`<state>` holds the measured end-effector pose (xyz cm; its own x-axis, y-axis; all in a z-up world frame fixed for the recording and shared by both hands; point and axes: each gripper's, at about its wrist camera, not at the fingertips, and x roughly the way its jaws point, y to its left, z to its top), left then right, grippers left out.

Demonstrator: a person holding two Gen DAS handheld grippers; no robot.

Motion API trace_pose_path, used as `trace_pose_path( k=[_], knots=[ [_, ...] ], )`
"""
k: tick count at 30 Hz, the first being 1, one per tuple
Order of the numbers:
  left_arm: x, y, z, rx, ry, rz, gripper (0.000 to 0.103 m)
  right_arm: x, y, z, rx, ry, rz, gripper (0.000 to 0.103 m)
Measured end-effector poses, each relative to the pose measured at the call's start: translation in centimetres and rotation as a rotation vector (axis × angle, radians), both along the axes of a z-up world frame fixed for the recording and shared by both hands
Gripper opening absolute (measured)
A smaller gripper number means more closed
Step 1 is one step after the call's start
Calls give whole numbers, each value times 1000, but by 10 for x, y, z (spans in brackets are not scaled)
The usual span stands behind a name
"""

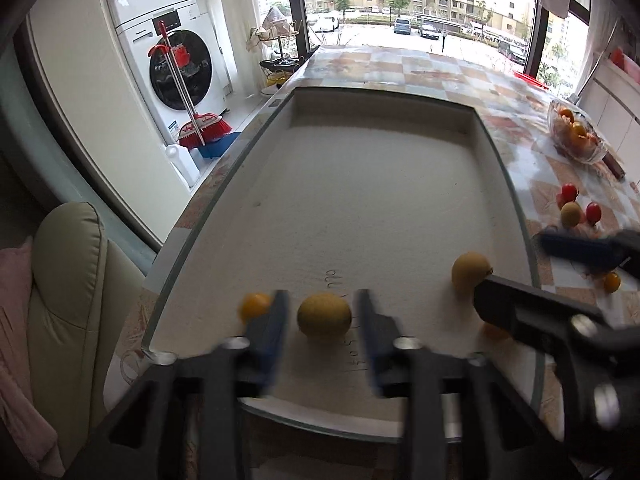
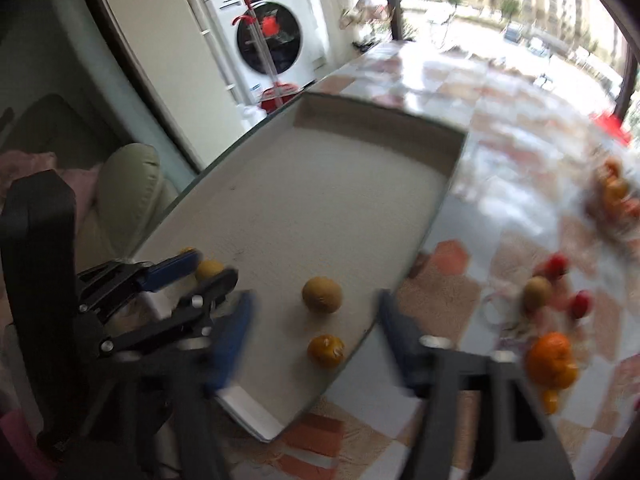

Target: Organize fruits

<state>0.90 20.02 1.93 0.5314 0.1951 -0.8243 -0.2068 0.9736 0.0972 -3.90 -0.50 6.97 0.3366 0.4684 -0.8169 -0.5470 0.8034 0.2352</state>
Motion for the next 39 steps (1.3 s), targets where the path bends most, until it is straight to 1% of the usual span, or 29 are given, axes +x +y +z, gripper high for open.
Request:
trace_pose_path(
  k=[1,3,5,7,9,11,12,14,18,21,23,24,25,26,28,30,31,32,34,35,39],
  knots=[
    [-2,-1,1,11,-12,10,81,-4,-2,5,-30,-54,-24,86],
    [-5,-1,5,32,-48,17,81,-7,-5,9,-41,-80,-25,86],
    [-5,-3,6,28,-44,11,81,-4,-10,7,-74,-76,-56,86],
    [-5,-3,5,30,-36,12,81,3,-17,1,-102,-47,-102,86],
    [-4,-4,4,33,-29,11,81,8,-24,-9,-125,-3,-125,86],
    [-5,-6,2,34,-15,5,81,8,-28,-21,-163,37,-125,86],
    [-6,-6,1,34,-12,2,81,4,-32,-24,-159,48,-118,86],
    [-8,-7,0,39,-7,-2,81,-3,-37,-25,-157,52,-109,86],
    [-12,-7,-1,40,1,-2,81,-11,-36,-22,-189,44,-66,86],
    [-17,-9,1,39,4,-4,81,-17,-42,-22,-154,49,-72,86],
    [-21,-12,4,37,3,-11,81,-22,-51,-15,-97,44,-108,87],
    [-23,-14,6,33,1,-16,81,-21,-59,-10,-71,40,-134,90],
    [-26,-17,9,28,-4,-26,81,-22,-70,-5,-45,32,-168,98],
    [-27,-19,11,23,-8,-34,81,-22,-80,-2,-28,28,-190,103],
    [-32,-29,16,15,-21,-64,81,-24,-106,3,0,20,-240,103],
    [-37,-45,20,11,-32,-111,81,-28,-132,3,-5,12,-294,103],
    [-39,-53,21,6,-35,-135,81,-33,-151,0,-19,8,-337,103],
    [-41,-63,22,-1,-38,-169,81,-35,-161,-3,-27,11,-358,103],
    [-46,-84,25,-16,-43,-237,81,-44,-194,-16,-62,45,-423,103],
    [-49,-99,26,-24,-43,-280,81,-46,-207,-24,-83,63,-447,103],
    [-58,-141,25,-40,-34,-393,81,-55,-248,-44,-162,93,-533,103]
  ],
)
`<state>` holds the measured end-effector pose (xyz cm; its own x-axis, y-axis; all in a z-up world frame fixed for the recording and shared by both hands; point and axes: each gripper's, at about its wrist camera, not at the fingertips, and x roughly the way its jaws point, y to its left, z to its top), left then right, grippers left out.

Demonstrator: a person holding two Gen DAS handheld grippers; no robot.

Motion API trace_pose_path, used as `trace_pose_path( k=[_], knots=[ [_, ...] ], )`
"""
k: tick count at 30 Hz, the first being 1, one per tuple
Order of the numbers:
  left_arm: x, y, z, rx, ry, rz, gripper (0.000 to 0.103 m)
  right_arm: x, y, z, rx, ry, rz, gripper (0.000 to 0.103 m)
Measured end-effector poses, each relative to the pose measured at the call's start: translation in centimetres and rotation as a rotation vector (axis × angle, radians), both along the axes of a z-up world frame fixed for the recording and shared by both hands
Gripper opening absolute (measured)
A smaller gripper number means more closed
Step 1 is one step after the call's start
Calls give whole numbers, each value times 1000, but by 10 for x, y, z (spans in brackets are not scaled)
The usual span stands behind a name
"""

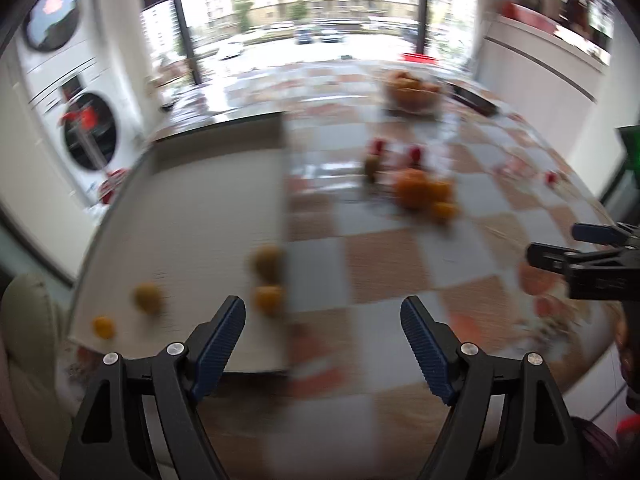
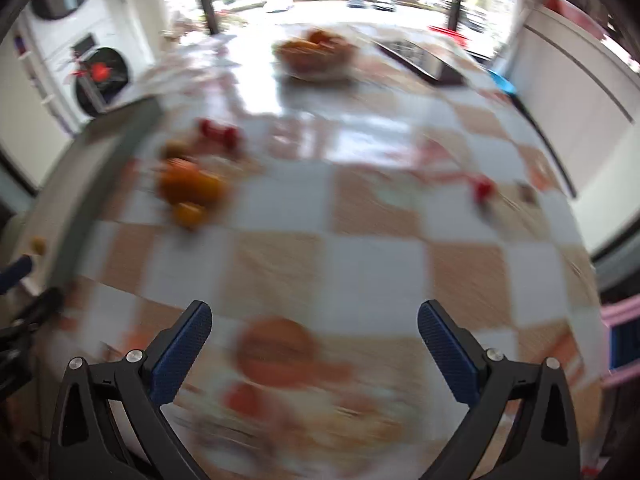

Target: Organize fruits

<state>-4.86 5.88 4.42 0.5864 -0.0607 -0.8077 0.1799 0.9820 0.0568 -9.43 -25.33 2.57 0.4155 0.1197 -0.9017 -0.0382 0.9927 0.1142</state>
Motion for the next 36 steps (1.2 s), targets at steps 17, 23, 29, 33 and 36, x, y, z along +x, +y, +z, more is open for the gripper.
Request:
trace_pose_path(
  k=[17,23,29,33,36],
  knots=[
    [23,-48,-9,40,101,0,81,-20,-39,-18,-56,-16,-44,103],
    [25,-54,-16,53,118,-12,81,-25,-39,-19,-53,-56,-40,103],
    [31,-51,-18,53,128,3,81,-24,-39,-19,-52,-69,-43,103],
    [34,-49,-24,51,153,14,81,-24,-39,-19,-52,-70,-40,103],
    [37,-50,-25,42,160,14,81,-24,-39,-20,-53,-67,-40,103]
  ],
)
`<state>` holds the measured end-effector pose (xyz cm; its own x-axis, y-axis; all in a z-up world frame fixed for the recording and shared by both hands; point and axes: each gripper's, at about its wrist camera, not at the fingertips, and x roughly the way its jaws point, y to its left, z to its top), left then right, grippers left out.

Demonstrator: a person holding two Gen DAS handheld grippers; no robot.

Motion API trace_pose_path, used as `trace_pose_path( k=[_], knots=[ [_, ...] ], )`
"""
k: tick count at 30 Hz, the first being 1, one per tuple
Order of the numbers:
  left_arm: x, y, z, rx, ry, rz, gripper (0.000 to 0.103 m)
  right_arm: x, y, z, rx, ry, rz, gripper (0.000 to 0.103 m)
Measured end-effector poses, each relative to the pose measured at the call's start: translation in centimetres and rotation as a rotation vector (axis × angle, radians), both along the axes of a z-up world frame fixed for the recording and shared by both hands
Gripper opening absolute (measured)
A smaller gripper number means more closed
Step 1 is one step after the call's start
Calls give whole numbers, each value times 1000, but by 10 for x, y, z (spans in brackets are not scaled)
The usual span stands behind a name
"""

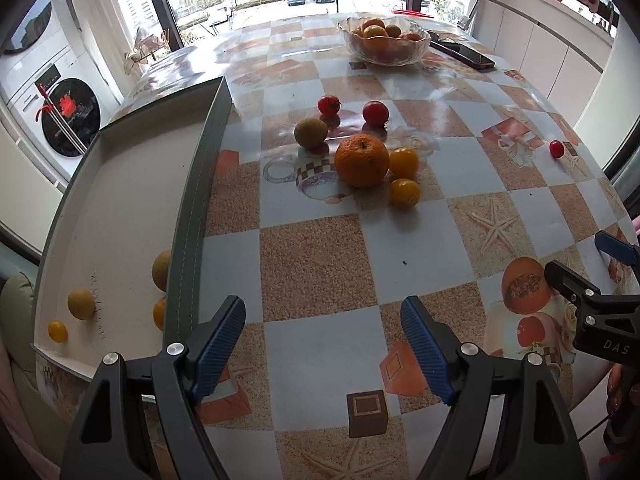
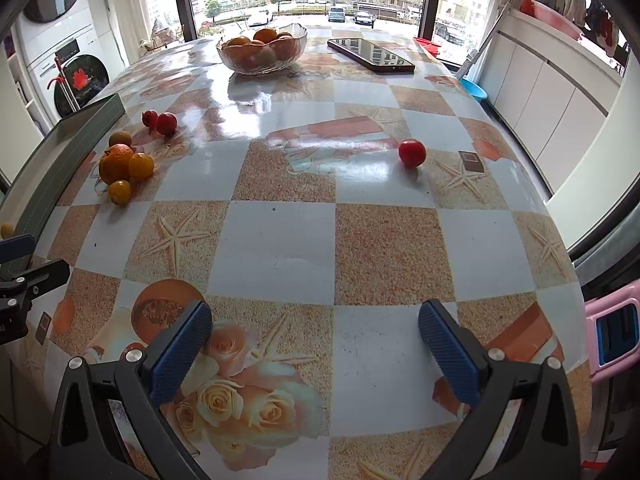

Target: Organize fruits

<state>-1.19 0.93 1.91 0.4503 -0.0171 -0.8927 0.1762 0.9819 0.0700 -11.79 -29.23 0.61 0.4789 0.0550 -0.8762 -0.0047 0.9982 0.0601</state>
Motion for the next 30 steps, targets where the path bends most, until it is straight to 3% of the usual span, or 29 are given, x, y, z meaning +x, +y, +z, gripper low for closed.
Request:
trace_pose_path(
  k=[8,19,30],
  knots=[
    [10,1,10,-9,-25,4,81,7,0,1,2,44,7,103],
    [18,9,0,-32,11,26,81,13,0,1,9,81,14,103],
    [39,9,13,-80,-13,34,81,43,-29,19,66,92,-54,103]
  ],
)
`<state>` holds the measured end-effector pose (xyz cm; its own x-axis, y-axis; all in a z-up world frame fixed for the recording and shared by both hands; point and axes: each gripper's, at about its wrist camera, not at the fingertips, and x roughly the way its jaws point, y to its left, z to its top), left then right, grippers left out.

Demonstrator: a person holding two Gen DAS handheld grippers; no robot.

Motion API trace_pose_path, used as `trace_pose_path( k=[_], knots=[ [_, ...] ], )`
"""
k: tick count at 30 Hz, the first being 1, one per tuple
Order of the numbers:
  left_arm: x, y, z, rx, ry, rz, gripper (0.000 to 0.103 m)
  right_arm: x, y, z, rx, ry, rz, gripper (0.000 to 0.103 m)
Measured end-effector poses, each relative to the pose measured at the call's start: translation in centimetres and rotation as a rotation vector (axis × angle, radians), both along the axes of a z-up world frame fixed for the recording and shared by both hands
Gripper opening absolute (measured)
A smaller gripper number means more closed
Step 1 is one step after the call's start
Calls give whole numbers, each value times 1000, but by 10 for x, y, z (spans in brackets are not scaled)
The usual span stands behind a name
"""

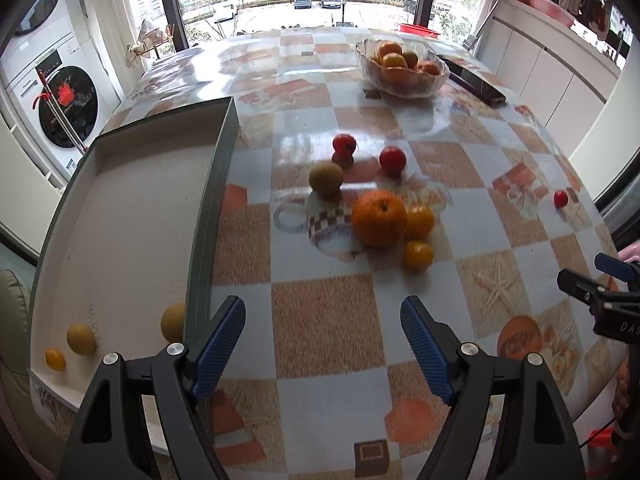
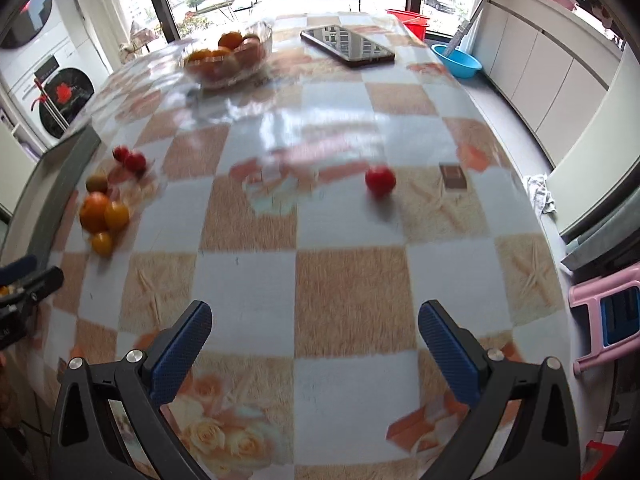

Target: Organize fruits

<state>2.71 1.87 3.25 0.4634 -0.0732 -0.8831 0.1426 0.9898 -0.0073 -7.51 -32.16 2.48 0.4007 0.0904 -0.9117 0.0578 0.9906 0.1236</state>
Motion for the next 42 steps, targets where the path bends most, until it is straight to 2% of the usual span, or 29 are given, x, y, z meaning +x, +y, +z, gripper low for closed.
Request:
trace_pose_path(
  k=[4,6,13,18,20,21,23,26,30,33,35,36,39,42],
  knots=[
    [6,-3,2,-12,-9,-5,81,26,1,21,51,-47,18,103],
    [7,-5,1,-14,-10,-10,81,44,3,32,115,-68,17,103],
    [11,-6,-4,24,-26,-39,81,118,14,46,261,-72,10,96],
    [14,-3,-7,18,-38,-54,81,161,30,42,240,-76,19,92],
    [16,-1,-9,5,-33,-52,81,174,32,41,249,-79,21,87],
    [16,0,-10,1,-32,-51,81,182,34,40,250,-80,19,81],
    [17,1,-11,3,-37,-52,81,199,37,38,212,-78,19,76],
    [16,-1,-10,13,-56,-65,81,227,48,36,47,-82,45,71],
    [17,-4,-10,18,-74,-78,81,252,64,30,-96,-80,125,53],
    [19,-4,-10,3,-73,-76,81,261,69,27,-79,-76,149,50],
    [20,-4,-12,-3,-66,-76,81,261,70,28,-32,-81,178,48],
    [20,-4,-13,-6,-63,-77,81,262,69,28,-12,-80,170,45],
    [21,-5,-17,-1,-57,-81,81,268,64,23,9,-64,144,45],
    [21,-5,-19,3,-55,-81,81,273,76,17,-93,-52,211,40]
  ],
)
